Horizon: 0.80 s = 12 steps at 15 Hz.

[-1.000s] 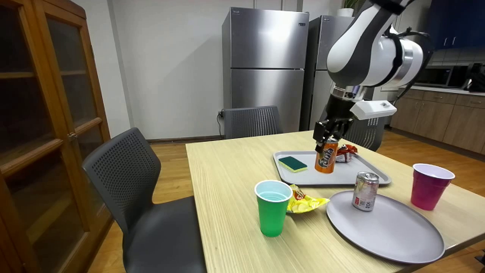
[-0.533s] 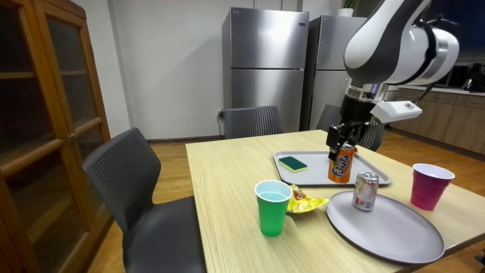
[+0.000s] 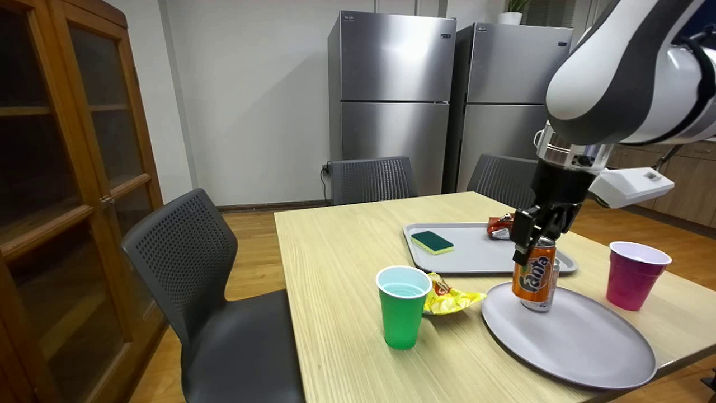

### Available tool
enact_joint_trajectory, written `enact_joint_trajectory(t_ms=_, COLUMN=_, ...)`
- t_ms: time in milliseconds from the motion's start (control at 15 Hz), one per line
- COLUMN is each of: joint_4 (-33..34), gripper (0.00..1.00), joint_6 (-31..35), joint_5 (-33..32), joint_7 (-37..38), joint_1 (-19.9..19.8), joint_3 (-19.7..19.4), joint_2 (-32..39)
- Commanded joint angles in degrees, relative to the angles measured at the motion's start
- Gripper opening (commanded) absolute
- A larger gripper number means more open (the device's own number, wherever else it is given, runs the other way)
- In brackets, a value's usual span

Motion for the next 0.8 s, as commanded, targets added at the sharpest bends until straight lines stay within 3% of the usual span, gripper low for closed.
enact_joint_trajectory(t_ms=0, joint_4=-3.5, gripper=0.38, joint_6=3.4, joint_5=-1.7, joint_7=1.1, joint_1=1.4, joint_3=-1.9, joint_2=-1.6)
enact_joint_trajectory(t_ms=733, joint_4=-1.6, gripper=0.38, joint_6=9.3, joint_5=-13.2, joint_7=7.2, joint_1=1.7, joint_3=-6.4, joint_2=7.0)
